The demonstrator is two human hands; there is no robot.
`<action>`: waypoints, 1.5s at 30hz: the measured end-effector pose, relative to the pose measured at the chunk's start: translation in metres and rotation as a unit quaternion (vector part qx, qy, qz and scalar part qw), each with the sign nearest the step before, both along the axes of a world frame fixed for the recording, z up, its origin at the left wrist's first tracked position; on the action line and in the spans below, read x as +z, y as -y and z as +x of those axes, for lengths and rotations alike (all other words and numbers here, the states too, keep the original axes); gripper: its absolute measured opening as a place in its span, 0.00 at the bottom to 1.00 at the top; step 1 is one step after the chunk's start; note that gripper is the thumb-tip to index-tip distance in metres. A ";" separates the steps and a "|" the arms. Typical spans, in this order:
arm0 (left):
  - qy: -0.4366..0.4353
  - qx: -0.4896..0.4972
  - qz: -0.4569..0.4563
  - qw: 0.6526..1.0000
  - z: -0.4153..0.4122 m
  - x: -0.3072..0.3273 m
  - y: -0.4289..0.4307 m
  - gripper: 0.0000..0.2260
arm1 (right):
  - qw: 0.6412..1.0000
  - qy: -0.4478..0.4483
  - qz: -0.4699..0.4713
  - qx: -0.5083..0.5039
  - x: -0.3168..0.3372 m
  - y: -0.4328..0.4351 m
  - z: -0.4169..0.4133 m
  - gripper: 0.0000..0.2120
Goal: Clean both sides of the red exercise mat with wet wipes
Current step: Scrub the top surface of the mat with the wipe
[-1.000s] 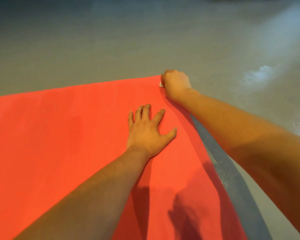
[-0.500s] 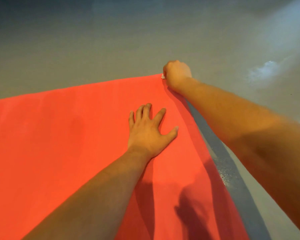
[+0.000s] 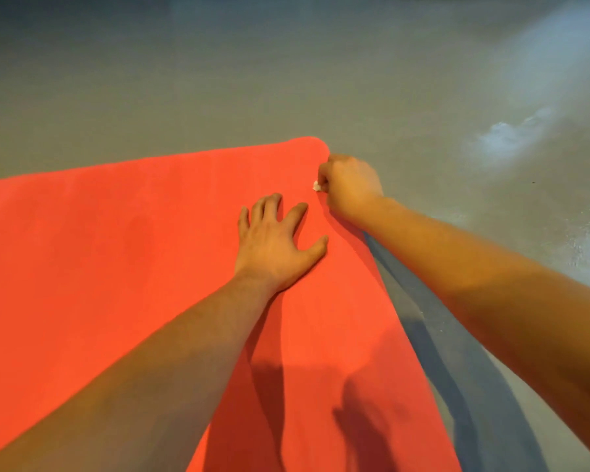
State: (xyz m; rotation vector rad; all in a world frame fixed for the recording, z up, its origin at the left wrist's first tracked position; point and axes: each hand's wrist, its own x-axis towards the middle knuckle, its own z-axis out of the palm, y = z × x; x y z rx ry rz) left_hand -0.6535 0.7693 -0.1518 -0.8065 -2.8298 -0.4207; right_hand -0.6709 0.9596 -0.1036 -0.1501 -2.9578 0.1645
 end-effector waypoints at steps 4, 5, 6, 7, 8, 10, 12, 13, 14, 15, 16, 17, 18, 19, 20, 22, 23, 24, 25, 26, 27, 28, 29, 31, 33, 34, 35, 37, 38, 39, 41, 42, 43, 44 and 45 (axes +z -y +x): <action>0.000 0.002 0.003 1.000 -0.003 -0.001 0.000 0.33 | 0.999 0.019 0.025 -0.021 0.007 0.012 -0.004 0.10; 0.004 0.005 0.007 1.000 -0.003 -0.001 0.000 0.32 | 0.999 0.020 0.028 -0.017 0.007 0.016 0.007 0.10; 0.008 0.007 0.013 1.000 -0.003 -0.001 0.001 0.32 | 0.999 0.017 0.027 -0.008 0.007 0.019 0.022 0.10; 0.009 0.007 0.018 1.000 -0.003 0.000 0.000 0.31 | 1.000 0.015 0.021 0.004 0.008 0.021 0.039 0.08; 0.007 0.006 0.024 1.000 -0.003 0.000 0.001 0.30 | 1.000 0.012 0.011 0.019 0.007 0.023 0.058 0.07; 0.004 -0.001 0.039 0.999 -0.002 0.000 0.002 0.29 | 0.999 0.003 -0.007 0.045 0.006 0.027 0.098 0.06; 0.004 -0.011 0.049 0.999 -0.001 0.001 0.002 0.29 | 0.998 -0.007 -0.022 0.065 0.003 0.032 0.140 0.05; 0.004 -0.015 0.050 0.999 -0.001 0.002 0.002 0.29 | 0.997 -0.009 -0.026 0.071 0.001 0.034 0.158 0.05; 0.002 -0.018 0.049 0.999 -0.001 0.002 0.002 0.29 | 0.997 -0.006 -0.028 0.077 0.001 0.036 0.173 0.06; -0.003 -0.022 0.048 0.999 -0.001 0.003 0.002 0.29 | 0.996 -0.001 -0.031 0.079 0.001 0.038 0.183 0.06; -0.008 -0.027 0.047 0.998 -0.001 0.003 0.002 0.28 | 0.996 0.007 -0.038 0.079 0.001 0.038 0.188 0.06; -0.012 -0.032 0.047 0.998 -0.001 0.003 0.002 0.28 | 0.996 0.014 -0.043 0.077 0.002 0.038 0.187 0.05; -0.013 -0.038 0.048 0.998 -0.001 0.003 0.002 0.28 | 0.996 0.018 -0.044 0.070 0.004 0.037 0.180 0.04; -0.016 -0.045 0.049 0.998 -0.001 0.003 0.001 0.28 | 0.997 0.016 -0.047 0.058 0.005 0.035 0.168 0.04; -0.019 -0.052 0.051 0.997 0.000 0.003 0.001 0.28 | 0.998 0.014 -0.047 0.043 0.006 0.034 0.153 0.05; -0.027 -0.065 0.059 0.996 0.000 0.003 0.002 0.28 | 0.999 0.029 -0.029 0.015 0.009 0.033 0.127 0.07; -0.030 -0.070 0.059 0.995 0.001 0.004 0.002 0.28 | 0.999 0.038 -0.017 0.006 0.010 0.034 0.120 0.07; -0.033 -0.071 0.056 0.995 0.001 0.005 0.002 0.28 | 0.999 0.043 -0.008 0.002 0.011 0.036 0.118 0.08; -0.034 -0.071 0.049 0.996 0.002 0.006 0.002 0.28 | 0.999 0.047 -0.004 0.002 0.013 0.039 0.122 0.08; -0.032 -0.068 0.042 0.996 0.002 0.008 0.003 0.28 | 0.999 0.051 -0.006 0.006 0.015 0.042 0.131 0.08; -0.027 -0.066 0.034 0.997 0.003 0.009 0.003 0.28 | 0.998 0.055 -0.011 0.017 0.016 0.044 0.144 0.08; -0.019 -0.063 0.025 0.998 0.005 0.011 0.004 0.28 | 0.998 0.057 -0.019 0.032 0.016 0.047 0.161 0.08; -0.013 -0.060 0.012 0.998 0.007 0.013 0.003 0.29 | 0.997 0.059 -0.032 0.045 0.017 0.048 0.181 0.08; 0.003 -0.053 -0.024 0.998 0.011 0.017 0.002 0.31 | 0.994 0.062 -0.063 0.061 0.014 0.052 0.222 0.07; 0.041 -0.056 -0.079 0.994 0.016 0.024 0.002 0.35 | 0.992 0.069 -0.076 0.072 0.010 0.058 0.262 0.07; 0.064 -0.058 -0.108 0.990 0.020 0.030 0.002 0.36 | 0.991 0.080 -0.077 0.078 0.010 0.063 0.279 0.07; 0.085 -0.060 -0.134 0.986 0.025 0.035 0.004 0.38 | 0.989 0.094 -0.080 0.081 0.011 0.067 0.293 0.06; 0.118 -0.061 -0.171 0.976 0.039 0.046 0.009 0.42 | 0.987 0.112 -0.087 0.077 0.015 0.071 0.304 0.08; 0.128 -0.060 -0.182 0.973 0.048 0.050 0.012 0.45 | 0.987 0.112 -0.092 0.066 0.017 0.071 0.302 0.09; 0.135 -0.058 -0.190 0.971 0.059 0.055 0.016 0.47 | 0.988 0.108 -0.095 0.052 0.020 0.071 0.295 0.10; 0.150 -0.055 -0.201 0.966 0.085 0.061 0.023 0.53 | 0.991 0.102 -0.087 0.026 0.023 0.072 0.279 0.11; 0.156 -0.056 -0.204 0.965 0.099 0.064 0.026 0.55 | 0.992 0.100 -0.078 0.015 0.025 0.073 0.272 0.11; 0.161 -0.057 -0.204 0.964 0.113 0.065 0.030 0.58 | 0.992 0.103 -0.067 0.006 0.027 0.075 0.268 0.11; 0.166 -0.058 -0.202 0.963 0.126 0.066 0.034 0.59 | 0.993 0.109 -0.055 0.000 0.027 0.077 0.267 0.11; 0.174 -0.060 -0.200 0.962 0.138 0.066 0.038 0.60 | 0.992 0.118 -0.045 -0.001 0.029 0.080 0.270 0.11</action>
